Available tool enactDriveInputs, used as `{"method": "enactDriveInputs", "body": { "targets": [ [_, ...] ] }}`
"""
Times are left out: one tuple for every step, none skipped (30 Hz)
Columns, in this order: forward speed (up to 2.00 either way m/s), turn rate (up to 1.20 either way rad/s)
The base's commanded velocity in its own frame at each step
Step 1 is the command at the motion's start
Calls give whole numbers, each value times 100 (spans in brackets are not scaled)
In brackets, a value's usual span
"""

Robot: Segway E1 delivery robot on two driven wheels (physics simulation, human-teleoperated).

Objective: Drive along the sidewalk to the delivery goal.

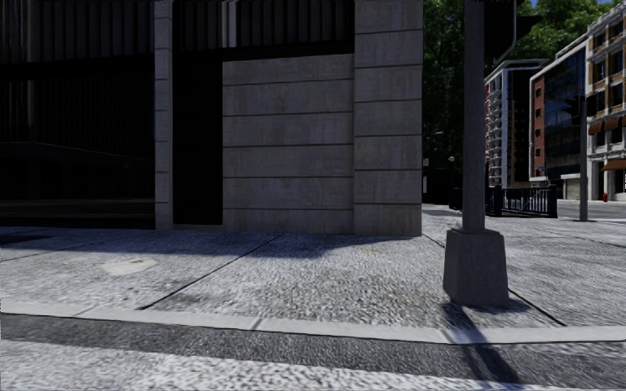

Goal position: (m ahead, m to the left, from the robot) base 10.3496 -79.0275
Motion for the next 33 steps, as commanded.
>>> {"method": "enactDriveInputs", "body": {
  "targets": [
    [200, 0],
    [199, 0],
    [199, 0],
    [199, 0],
    [199, 0],
    [199, 0],
    [199, 0],
    [198, 0],
    [198, 0],
    [195, 0],
    [194, 0],
    [194, 0],
    [193, 0],
    [193, 0],
    [193, 0],
    [193, 0],
    [189, 0],
    [183, 0],
    [183, 0],
    [169, 0],
    [156, 0],
    [153, -3],
    [153, -3],
    [152, -9],
    [152, -23],
    [149, -46],
    [149, -46],
    [148, -53],
    [147, -57],
    [147, -57],
    [147, -58],
    [147, -58],
    [147, -58]
  ]
}}
